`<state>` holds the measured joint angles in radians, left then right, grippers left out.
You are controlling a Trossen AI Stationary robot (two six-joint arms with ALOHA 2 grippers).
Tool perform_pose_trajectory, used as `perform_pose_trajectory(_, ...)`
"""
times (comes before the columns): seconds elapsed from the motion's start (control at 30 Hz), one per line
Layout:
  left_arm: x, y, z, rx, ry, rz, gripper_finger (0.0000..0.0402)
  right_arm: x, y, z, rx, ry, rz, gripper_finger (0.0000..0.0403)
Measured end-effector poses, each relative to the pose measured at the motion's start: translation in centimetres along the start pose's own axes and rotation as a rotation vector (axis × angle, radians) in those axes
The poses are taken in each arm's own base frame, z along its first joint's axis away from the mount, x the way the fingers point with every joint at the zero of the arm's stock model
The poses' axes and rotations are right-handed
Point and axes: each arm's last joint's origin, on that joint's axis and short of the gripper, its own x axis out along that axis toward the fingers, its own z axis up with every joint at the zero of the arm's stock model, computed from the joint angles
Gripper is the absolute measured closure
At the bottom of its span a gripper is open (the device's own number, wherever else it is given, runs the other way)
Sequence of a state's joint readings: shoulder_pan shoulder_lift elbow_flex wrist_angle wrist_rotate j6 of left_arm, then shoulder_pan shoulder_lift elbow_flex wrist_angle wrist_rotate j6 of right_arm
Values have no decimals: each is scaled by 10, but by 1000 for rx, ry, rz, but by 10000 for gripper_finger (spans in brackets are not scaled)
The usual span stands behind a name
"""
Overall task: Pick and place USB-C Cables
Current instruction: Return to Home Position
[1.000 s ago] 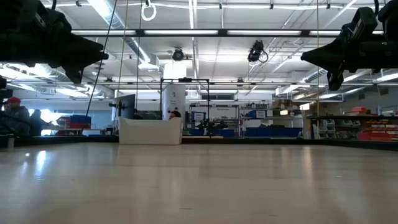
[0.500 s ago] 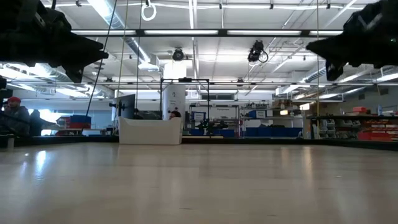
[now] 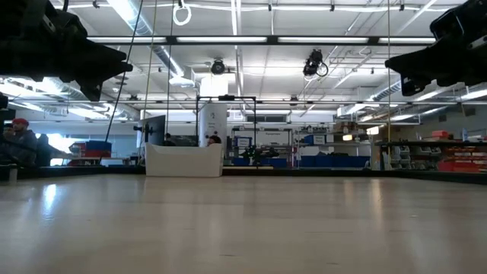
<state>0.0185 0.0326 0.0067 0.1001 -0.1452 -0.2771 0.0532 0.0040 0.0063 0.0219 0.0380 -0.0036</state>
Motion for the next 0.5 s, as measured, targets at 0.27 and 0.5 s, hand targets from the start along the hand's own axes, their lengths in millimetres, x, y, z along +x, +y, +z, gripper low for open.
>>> perform_pose_trajectory(0.27,0,0,0,0,0,0,285,0,0,0,0,-1,1,384)
perform_pose_trajectory(0.5,0,0,0,0,0,0,285,0,0,0,0,0,1,384)
